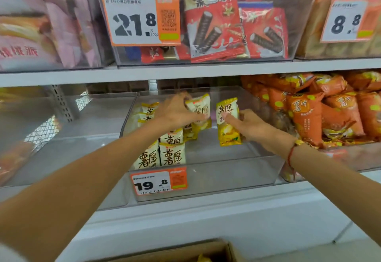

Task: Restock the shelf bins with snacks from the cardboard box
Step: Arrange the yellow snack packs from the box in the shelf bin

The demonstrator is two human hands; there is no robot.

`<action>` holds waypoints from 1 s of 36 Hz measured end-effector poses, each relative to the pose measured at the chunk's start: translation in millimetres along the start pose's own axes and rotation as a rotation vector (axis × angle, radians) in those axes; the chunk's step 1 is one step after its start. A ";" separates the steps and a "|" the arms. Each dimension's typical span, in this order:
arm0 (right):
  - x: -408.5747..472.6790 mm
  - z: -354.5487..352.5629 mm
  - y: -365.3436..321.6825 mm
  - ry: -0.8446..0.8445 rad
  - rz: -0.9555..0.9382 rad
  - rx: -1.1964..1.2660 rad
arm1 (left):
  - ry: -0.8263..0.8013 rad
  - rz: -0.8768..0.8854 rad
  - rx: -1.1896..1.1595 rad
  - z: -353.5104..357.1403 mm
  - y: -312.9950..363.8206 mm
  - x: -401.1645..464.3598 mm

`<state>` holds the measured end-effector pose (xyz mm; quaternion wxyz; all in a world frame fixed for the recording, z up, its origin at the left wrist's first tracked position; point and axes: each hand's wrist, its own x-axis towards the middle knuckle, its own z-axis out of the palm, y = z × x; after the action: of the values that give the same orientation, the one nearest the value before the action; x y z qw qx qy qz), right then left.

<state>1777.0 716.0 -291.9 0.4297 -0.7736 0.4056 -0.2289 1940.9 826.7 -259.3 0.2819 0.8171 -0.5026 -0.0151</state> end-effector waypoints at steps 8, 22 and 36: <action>10.4 1.8 -2.9 -0.291 0.025 -0.298 | -0.200 0.051 0.527 16.7 -14.9 20.9; 5.7 25.5 -20.3 -0.464 -0.078 -0.132 | -0.075 0.118 0.139 -5.1 -26.1 9.2; -3.1 53.8 -30.6 -0.351 0.031 -0.372 | -0.191 0.171 0.250 9.0 -24.7 -16.0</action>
<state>1826.2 753.6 -294.2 0.3472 -0.8610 0.3717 -0.0056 1950.3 844.2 -282.7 0.1292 0.7950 -0.5927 -0.0063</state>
